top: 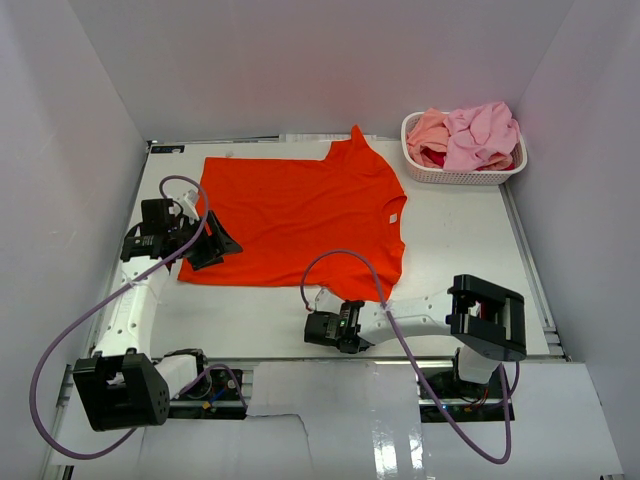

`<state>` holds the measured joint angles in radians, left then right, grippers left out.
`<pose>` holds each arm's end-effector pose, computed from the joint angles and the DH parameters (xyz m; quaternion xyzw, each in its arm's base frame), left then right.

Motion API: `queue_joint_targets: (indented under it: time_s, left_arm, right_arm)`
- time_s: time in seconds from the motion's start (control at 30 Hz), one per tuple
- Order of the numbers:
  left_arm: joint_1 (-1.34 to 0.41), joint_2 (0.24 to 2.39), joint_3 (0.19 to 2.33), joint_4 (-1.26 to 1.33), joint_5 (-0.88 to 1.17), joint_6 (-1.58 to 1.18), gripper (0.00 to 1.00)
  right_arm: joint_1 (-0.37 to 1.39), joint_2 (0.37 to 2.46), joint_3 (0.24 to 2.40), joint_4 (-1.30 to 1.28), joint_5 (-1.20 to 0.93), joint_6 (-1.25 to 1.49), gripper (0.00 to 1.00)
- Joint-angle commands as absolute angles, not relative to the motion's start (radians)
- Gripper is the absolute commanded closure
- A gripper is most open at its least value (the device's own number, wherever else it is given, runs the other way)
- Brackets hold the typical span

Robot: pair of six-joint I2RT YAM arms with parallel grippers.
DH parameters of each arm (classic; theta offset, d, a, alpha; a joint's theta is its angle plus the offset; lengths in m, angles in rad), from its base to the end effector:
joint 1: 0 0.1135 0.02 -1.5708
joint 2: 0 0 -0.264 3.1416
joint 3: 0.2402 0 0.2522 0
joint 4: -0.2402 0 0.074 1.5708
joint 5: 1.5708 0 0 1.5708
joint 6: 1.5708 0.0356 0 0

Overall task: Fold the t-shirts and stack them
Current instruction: Grap the side of the flattened tshirt closest away from the robot with both arms

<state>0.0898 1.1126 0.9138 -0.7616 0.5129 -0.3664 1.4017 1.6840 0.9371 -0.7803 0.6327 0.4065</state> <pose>0.2161 0.0019 0.2747 -0.1344 0.9159 -0.2797 0.2545 0.0670 0.2673 0.1508 -0.4476 0.8382 -0.1761 0.2572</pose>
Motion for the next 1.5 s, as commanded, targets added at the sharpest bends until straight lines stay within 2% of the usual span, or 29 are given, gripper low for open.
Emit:
queue_joint_targets:
  time_s: [0.0,0.33,0.5,0.6,0.67,0.73,0.77,0.97,1.13,1.3,1.47]
  left_arm:
    - [0.097,1.088,0.92,-0.773,0.535,-0.353,0.27]
    - [0.103,1.089,0.925,-0.779,0.532,-0.35,0.27]
    - [0.104,1.091,0.927,-0.779,0.535,-0.347,0.27]
    - [0.106,1.091,0.927,-0.778,0.535,-0.348,0.27]
    - [0.106,1.089,0.925,-0.779,0.534,-0.347,0.27]
    - [0.106,1.089,0.922,-0.779,0.529,-0.347,0.27]
    - [0.106,1.088,0.922,-0.779,0.529,-0.348,0.27]
    - [0.115,1.066,0.902,-0.782,0.5,-0.367,0.27]
    - [0.172,1.022,0.877,-0.781,0.453,-0.39,0.27]
    - [0.257,1.012,0.864,-0.793,0.39,-0.394,0.27]
    - [0.322,1.057,0.862,-0.786,0.367,-0.431,0.27]
  right_arm:
    - [1.397,1.701,0.956,-0.761,0.623,0.4,0.62]
    - [1.399,1.72,0.979,-0.735,0.604,0.356,0.59]
    - [1.397,1.738,0.98,-0.716,0.594,0.344,0.61]
    - [1.397,1.744,0.983,-0.709,0.581,0.339,0.73]
    - [1.397,1.743,0.98,-0.704,0.569,0.341,0.78]
    - [1.397,1.736,0.976,-0.701,0.568,0.344,0.91]
    - [1.397,1.733,0.976,-0.701,0.561,0.344,0.92]
    - [1.397,1.648,1.002,-0.712,0.528,0.344,0.92]
    - [1.388,1.473,1.08,-0.747,0.493,0.339,0.92]
    - [1.278,1.323,1.152,-0.773,0.391,0.296,0.92]
    - [1.181,1.281,1.155,-0.77,0.316,0.235,0.92]
